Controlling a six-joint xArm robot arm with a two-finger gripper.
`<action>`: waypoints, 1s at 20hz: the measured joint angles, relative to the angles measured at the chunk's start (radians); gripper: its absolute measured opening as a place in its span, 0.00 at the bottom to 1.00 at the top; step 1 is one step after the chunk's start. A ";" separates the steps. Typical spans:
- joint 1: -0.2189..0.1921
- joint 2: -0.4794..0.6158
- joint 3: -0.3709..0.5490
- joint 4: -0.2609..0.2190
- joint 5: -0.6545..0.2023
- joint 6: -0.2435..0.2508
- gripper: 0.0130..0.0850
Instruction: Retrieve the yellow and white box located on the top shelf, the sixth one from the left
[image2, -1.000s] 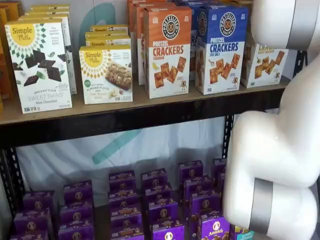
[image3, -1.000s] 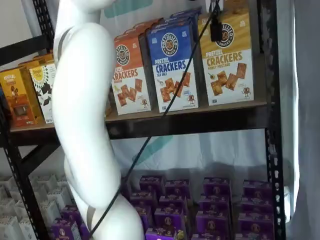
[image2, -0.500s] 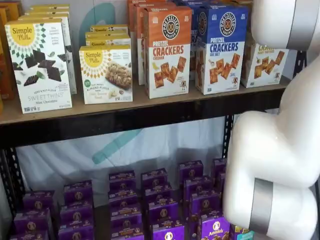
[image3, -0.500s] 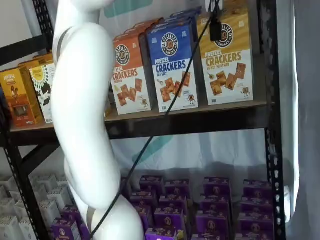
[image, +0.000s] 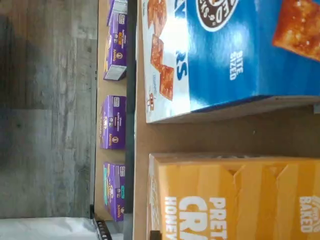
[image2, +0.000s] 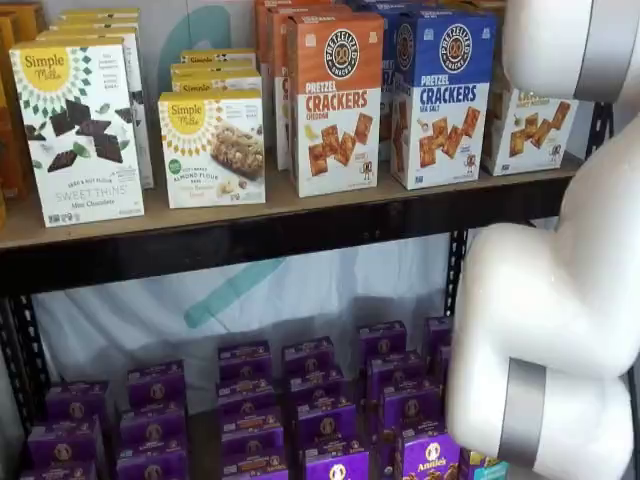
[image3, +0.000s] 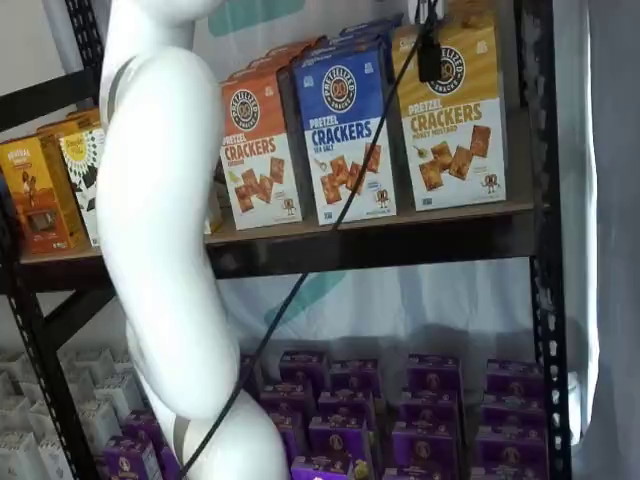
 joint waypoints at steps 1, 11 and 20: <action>-0.001 -0.003 0.001 -0.003 0.005 -0.001 0.67; -0.049 -0.075 0.060 0.013 0.032 -0.039 0.67; -0.104 -0.182 0.143 0.019 0.081 -0.083 0.67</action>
